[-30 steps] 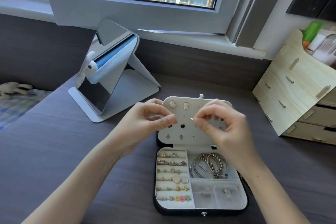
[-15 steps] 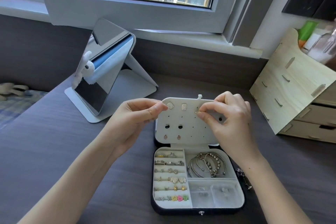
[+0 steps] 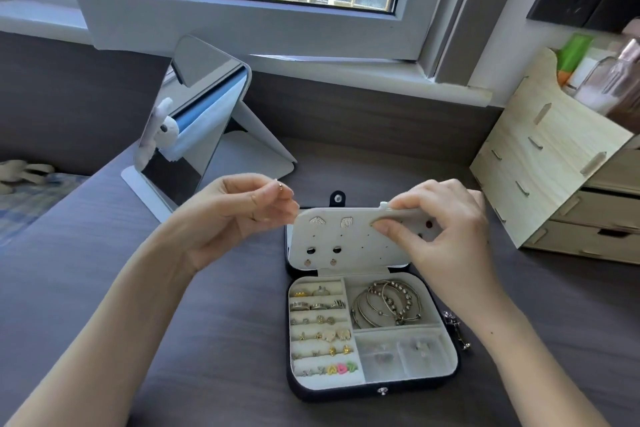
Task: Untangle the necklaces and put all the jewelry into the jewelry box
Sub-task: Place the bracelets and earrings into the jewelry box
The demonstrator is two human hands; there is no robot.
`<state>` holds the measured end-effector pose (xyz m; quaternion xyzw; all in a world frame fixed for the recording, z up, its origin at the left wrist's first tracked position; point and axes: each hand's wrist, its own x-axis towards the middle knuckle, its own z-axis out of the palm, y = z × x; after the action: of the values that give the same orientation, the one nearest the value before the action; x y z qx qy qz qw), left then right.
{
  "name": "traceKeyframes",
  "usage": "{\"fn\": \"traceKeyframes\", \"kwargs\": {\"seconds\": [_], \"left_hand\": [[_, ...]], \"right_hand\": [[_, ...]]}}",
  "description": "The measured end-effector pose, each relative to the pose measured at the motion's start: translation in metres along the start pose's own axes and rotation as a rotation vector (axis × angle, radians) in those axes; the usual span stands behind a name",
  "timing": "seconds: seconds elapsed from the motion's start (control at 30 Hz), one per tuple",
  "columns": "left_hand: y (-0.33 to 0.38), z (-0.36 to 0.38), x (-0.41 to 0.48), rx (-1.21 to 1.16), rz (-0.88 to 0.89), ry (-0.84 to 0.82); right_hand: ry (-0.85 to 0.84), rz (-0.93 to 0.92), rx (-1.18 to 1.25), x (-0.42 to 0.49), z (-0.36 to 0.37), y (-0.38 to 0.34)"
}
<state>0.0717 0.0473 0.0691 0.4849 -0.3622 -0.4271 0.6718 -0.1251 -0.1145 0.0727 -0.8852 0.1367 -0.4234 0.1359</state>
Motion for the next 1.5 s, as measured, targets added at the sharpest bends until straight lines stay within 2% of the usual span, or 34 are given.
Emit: {"fn": "traceKeyframes", "kwargs": {"seconds": [0.1, 0.23, 0.5, 0.8, 1.33, 1.5], "left_hand": [[0.003, 0.008, 0.011, 0.186, -0.067, 0.017], [0.0, 0.029, 0.03, 0.361, -0.174, -0.254], [-0.014, 0.046, 0.055, 0.235, -0.279, -0.602], [-0.026, 0.046, 0.057, 0.319, -0.255, -0.613], [-0.021, 0.051, 0.056, 0.326, -0.211, -0.635], [-0.003, 0.056, 0.054, 0.53, -0.119, -0.633]], "right_hand": [[0.039, -0.059, 0.035, -0.014, 0.0, -0.003], [0.103, -0.125, 0.036, -0.029, 0.002, -0.001], [0.169, -0.172, -0.022, -0.036, 0.003, -0.002], [0.172, -0.187, -0.018, -0.036, 0.002, -0.002], [0.164, -0.175, -0.027, -0.036, 0.002, -0.004], [0.165, -0.178, -0.023, -0.037, 0.003, -0.005]]}}
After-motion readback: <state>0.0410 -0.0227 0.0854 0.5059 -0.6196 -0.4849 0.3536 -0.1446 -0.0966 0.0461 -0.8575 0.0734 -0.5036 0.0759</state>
